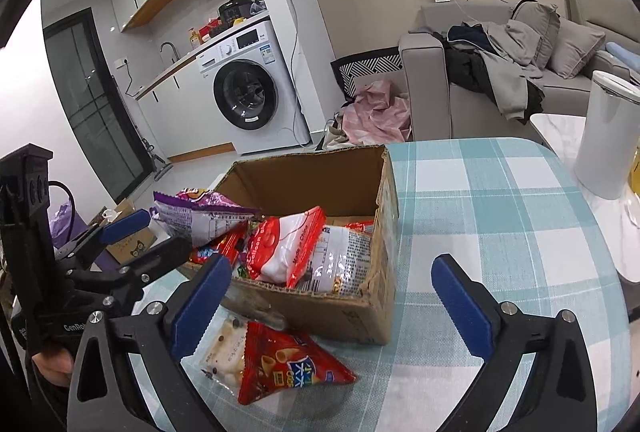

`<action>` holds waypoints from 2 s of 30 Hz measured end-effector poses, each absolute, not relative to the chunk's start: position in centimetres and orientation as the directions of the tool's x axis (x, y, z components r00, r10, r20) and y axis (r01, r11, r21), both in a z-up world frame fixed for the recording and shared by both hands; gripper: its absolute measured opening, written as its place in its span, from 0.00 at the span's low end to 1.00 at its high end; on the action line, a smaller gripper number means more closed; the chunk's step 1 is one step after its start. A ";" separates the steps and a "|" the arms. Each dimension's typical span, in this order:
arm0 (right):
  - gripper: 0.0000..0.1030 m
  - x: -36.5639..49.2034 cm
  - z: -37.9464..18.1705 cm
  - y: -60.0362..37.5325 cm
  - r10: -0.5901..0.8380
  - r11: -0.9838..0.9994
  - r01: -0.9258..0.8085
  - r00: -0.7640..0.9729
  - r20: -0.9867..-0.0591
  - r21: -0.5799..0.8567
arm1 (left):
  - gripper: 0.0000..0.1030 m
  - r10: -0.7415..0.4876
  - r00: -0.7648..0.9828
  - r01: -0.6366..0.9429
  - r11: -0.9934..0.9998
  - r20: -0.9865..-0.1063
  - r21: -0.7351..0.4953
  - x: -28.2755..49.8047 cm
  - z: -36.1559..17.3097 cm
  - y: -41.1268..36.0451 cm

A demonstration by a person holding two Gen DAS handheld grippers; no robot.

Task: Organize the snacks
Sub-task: 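Withdraw both open grippers toward the cream bun pack and red chip bag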

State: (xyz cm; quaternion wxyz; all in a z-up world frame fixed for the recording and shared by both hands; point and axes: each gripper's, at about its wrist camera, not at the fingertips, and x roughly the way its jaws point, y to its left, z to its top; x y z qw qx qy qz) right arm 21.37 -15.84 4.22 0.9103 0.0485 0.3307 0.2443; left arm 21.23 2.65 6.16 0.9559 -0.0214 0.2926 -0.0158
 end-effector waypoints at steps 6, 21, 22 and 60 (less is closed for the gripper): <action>0.99 20.0 3.8 -15.7 0.476 0.875 -0.418 0.651 -0.591 0.245 | 0.99 -0.039 0.828 0.013 0.999 -0.559 -0.051 18.8 6.2 3.2; 0.99 18.2 2.2 -15.4 0.472 0.873 -0.424 0.612 -0.634 0.241 | 0.99 -0.025 0.825 0.001 0.999 -0.565 -0.043 14.2 5.4 3.3; 0.99 18.2 1.9 -15.4 0.471 0.874 -0.422 0.607 -0.640 0.242 | 0.99 -0.024 0.823 -0.001 0.999 -0.567 -0.045 14.0 5.2 3.3; 0.99 19.1 -4.6 -11.7 0.424 0.884 -0.404 0.486 -0.764 0.234 | 0.99 -0.041 0.766 -0.022 0.996 -0.641 -0.091 15.4 -1.9 4.3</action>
